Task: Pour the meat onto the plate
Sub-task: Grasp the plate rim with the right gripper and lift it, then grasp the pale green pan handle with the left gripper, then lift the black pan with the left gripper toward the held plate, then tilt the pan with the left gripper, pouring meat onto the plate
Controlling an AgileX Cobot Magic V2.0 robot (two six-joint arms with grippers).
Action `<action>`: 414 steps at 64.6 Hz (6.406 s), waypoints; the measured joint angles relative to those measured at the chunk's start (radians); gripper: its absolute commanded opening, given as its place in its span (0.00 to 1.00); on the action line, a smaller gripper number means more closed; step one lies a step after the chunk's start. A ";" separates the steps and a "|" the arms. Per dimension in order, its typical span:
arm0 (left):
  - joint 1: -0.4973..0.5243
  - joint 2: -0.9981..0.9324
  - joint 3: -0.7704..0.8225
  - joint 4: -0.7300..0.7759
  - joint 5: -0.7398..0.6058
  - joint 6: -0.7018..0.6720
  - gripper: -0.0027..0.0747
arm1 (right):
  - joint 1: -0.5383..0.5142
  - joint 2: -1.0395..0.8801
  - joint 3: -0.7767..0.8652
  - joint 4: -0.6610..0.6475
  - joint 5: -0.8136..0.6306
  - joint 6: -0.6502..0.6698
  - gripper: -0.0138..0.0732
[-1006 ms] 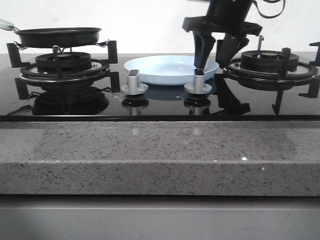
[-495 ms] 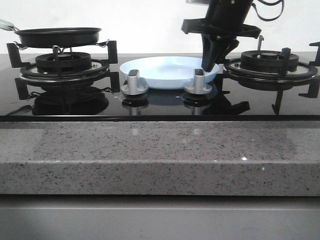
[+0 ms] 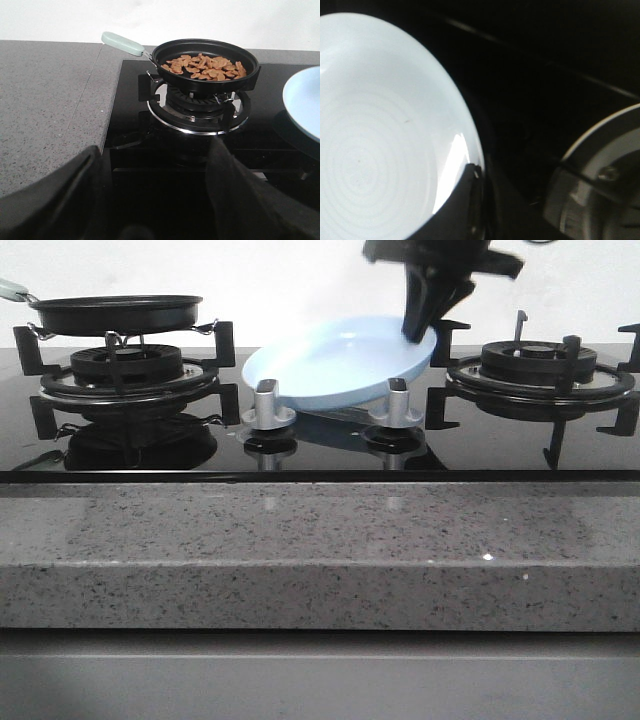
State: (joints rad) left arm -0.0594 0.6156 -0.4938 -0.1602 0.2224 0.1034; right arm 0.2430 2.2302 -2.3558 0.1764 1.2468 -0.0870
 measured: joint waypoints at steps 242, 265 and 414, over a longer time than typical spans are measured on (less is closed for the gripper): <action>0.369 1.361 -1.047 -1.337 0.565 0.357 0.53 | 0.049 -0.521 0.789 0.179 -0.275 -0.075 0.08; 0.369 1.366 -1.051 -1.353 0.580 0.355 0.01 | 0.049 -0.521 0.789 0.179 -0.275 -0.075 0.08; -0.537 0.755 -1.058 -0.118 0.329 0.446 0.01 | 0.049 -0.521 0.789 0.180 -0.275 -0.075 0.08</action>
State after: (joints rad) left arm -0.5961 1.3705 -1.5520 -0.2778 0.5519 0.5492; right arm 0.2924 1.7097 -1.5671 0.3566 0.9721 -0.1625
